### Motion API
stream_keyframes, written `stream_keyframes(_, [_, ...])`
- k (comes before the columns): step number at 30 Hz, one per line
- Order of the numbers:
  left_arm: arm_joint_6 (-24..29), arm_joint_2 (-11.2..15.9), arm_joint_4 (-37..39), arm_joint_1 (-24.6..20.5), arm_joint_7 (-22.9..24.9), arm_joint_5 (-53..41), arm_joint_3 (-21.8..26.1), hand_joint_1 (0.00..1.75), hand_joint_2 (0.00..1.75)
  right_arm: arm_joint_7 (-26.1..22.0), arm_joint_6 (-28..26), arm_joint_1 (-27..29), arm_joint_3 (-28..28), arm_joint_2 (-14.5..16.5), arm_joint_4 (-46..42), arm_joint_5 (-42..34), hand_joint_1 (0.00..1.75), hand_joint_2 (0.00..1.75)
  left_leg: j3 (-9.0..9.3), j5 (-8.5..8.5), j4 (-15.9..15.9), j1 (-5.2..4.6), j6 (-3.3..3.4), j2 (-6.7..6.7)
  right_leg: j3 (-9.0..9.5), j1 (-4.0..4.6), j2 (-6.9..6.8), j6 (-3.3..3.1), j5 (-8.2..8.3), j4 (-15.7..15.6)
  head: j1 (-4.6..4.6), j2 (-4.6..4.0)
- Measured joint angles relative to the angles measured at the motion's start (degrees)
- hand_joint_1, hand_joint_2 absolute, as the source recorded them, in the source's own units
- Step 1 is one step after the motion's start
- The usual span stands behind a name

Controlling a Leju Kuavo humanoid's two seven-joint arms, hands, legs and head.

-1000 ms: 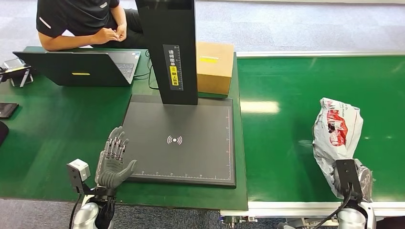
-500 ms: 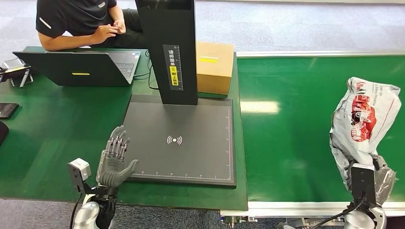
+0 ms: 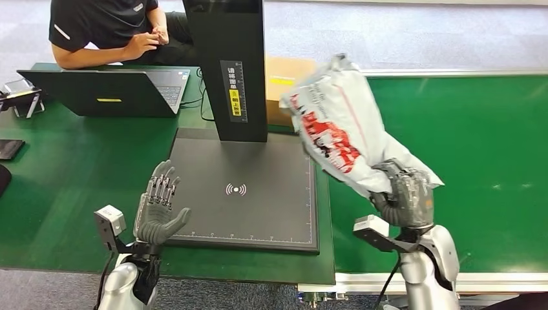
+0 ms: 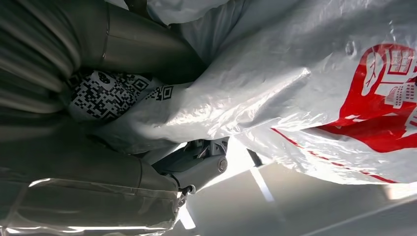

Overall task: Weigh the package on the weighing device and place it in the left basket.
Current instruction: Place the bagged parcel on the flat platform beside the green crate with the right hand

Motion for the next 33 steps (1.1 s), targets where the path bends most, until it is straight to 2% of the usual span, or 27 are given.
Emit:
stream_keyframes(7, [0.0, 0.9, 0.9, -1.0, -0.3, 0.8, -1.0, 0.0, 1.75, -0.2, 2.6, -2.8, 16.9, -4.2, 1.2, 9.9, 1.75, 1.75, -0.04, -0.01, 0.0, 0.0, 0.0, 0.0, -0.02, -0.02, 0.0, 0.01, 0.0, 0.0, -0.01, 0.0])
stream_keyframes(10, [0.0, 1.4, 1.4, -1.1, -0.8, 1.0, -1.4, 0.0, 1.75, 1.3, 4.6, -4.9, 22.5, -5.6, 3.7, 11.7, 1.75, 1.75, -0.03, -0.01, 0.0, 0.0, 0.0, 0.0, -0.01, -0.01, 0.0, 0.01, 0.0, 0.0, -0.01, 0.0])
stream_keyframes(13, [0.3, 1.7, 1.9, -1.0, -1.4, 1.2, -1.5, 0.0, 1.75, 4.3, 8.8, -7.7, 27.1, -6.9, 8.4, 12.0, 1.75, 1.75, -0.02, 0.0, 0.0, 0.0, 0.0, 0.0, 0.0, -0.01, 0.0, 0.01, 0.0, 0.0, -0.01, 0.0])
stream_keyframes(17, [1.0, 2.1, 2.2, -0.4, -2.0, 1.3, -1.5, 0.0, 1.75, 7.7, 12.5, -11.7, 31.0, -7.7, 16.2, 11.8, 1.75, 1.75, -0.01, 0.0, 0.0, 0.0, 0.0, 0.0, 0.0, 0.0, 0.0, 0.01, 0.01, 0.0, -0.02, 0.0])
stream_keyframes(26, [1.6, 2.4, 2.2, 0.7, -2.1, 1.2, -1.4, 0.0, 1.75, 11.0, 13.6, -18.7, 34.6, -7.8, 27.1, 10.6, 1.73, 1.75, 0.07, 0.0, 0.0, 0.0, 0.0, 0.0, 0.06, 0.0, 0.0, 0.01, 0.01, 0.0, -0.01, 0.0])
stream_keyframes(27, [1.6, 2.4, 2.2, 0.7, -2.1, 1.2, -1.4, 0.0, 1.75, 10.7, 13.0, -19.2, 34.8, -7.8, 27.8, 10.3, 1.65, 1.75, 0.09, 0.0, 0.0, 0.0, 0.0, 0.0, 0.08, 0.0, -0.01, 0.01, 0.01, 0.0, -0.01, 0.0])
stream_keyframes(28, [1.6, 2.4, 2.2, 0.7, -2.1, 1.2, -1.4, 0.0, 1.75, 10.0, 12.2, -19.5, 34.9, -7.8, 28.5, 9.9, 1.45, 1.75, 0.1, 0.01, 0.0, 0.0, 0.0, -0.01, 0.1, 0.0, -0.01, 0.02, 0.02, 0.0, 0.0, 0.0])
stream_keyframes(31, [1.3, 2.4, 2.2, 0.7, -2.0, 1.2, -1.4, 0.0, 1.75, 6.4, 8.3, -19.9, 35.0, -7.8, 29.9, 8.1, 0.34, 1.75, 0.11, 0.02, 0.0, 0.0, 0.0, -0.01, 0.11, -0.01, -0.01, 0.06, 0.05, 0.0, -0.01, 0.0])
stream_keyframes(32, [1.2, 2.4, 2.2, 0.7, -2.0, 1.2, -1.4, 0.0, 1.75, 5.3, 6.9, -19.8, 35.0, -7.9, 30.1, 7.4, 0.1, 1.75, 0.11, 0.02, 0.0, 0.0, 0.0, -0.01, 0.1, -0.02, 0.0, 0.06, 0.06, 0.0, 0.0, 0.0])
stream_keyframes(33, [1.1, 2.4, 2.2, 0.7, -2.0, 1.3, -1.4, 0.0, 1.75, 4.3, 5.7, -19.7, 35.0, -7.9, 30.3, 6.8, 0.02, 1.75, 0.11, 0.02, 0.0, 0.0, 0.0, 0.0, 0.1, -0.02, 0.0, 0.06, 0.06, 0.0, 0.0, 0.0])
